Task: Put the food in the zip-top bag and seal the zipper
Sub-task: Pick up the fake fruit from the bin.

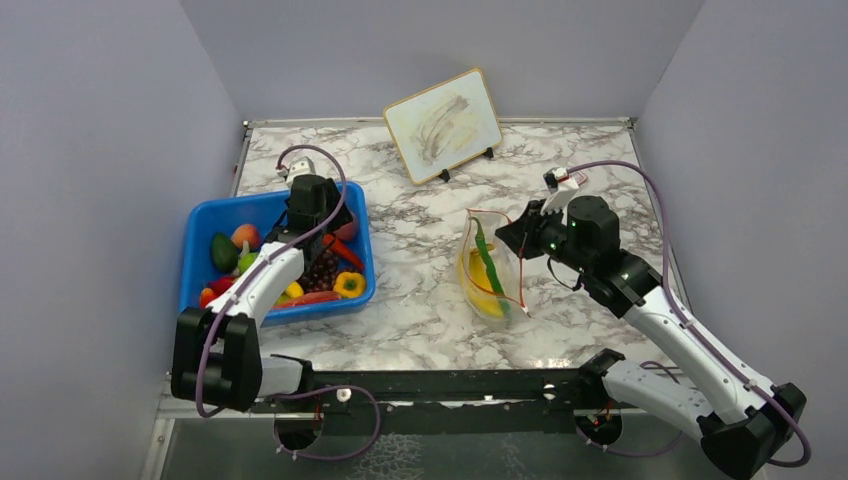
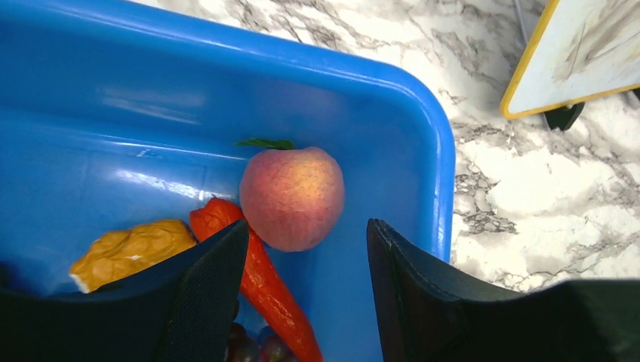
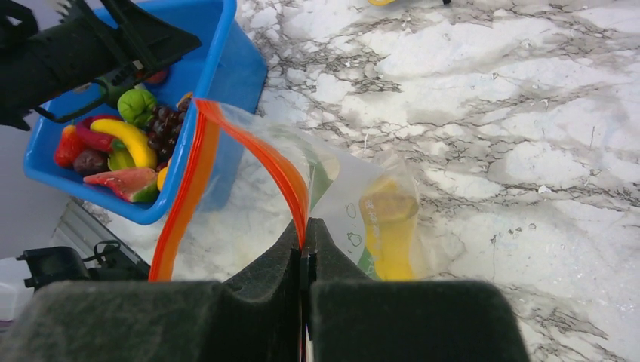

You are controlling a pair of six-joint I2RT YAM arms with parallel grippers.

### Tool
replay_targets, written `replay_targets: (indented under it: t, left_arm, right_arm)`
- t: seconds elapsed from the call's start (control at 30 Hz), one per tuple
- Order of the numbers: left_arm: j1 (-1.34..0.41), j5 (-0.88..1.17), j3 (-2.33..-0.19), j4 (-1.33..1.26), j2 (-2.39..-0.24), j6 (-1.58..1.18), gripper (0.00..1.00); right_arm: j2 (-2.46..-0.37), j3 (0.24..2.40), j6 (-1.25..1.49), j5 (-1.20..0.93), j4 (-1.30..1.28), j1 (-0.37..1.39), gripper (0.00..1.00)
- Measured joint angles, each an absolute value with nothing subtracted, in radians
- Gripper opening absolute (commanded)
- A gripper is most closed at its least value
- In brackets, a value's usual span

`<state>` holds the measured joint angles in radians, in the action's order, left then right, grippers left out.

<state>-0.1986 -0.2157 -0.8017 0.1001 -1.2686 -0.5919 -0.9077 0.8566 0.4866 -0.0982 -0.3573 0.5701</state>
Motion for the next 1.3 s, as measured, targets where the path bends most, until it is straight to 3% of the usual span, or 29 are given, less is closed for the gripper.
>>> replay_targets:
  t: [0.4, 0.57, 0.77, 0.9, 1.3]
  left_arm:
    - [-0.182, -0.133, -0.802, 0.054, -1.445, -0.560, 0.78]
    - [-0.178, -0.126, -0.802, 0.036, -1.469, -0.546, 0.79]
    - [-0.179, -0.112, -0.802, 0.007, -1.491, -0.534, 0.64]
    - [-0.179, -0.102, -0.801, 0.000, -1.497, -0.525, 0.47]
    - [-0.179, -0.111, -0.788, 0.023, -1.445, -0.508, 0.36]
  right_arm:
    - [-0.884, 0.874, 0.480, -0.097, -0.401, 0.570, 0.01]
    - [-0.878, 0.874, 0.481, -0.097, -0.402, 0.570, 0.01]
    - [-0.878, 0.874, 0.481, -0.098, -0.402, 0.570, 0.01]
    - [-0.874, 0.871, 0.481, -0.098, -0.402, 0.570, 0.01]
    - [-0.861, 0.831, 0.505, -0.121, -0.385, 0.570, 0.01]
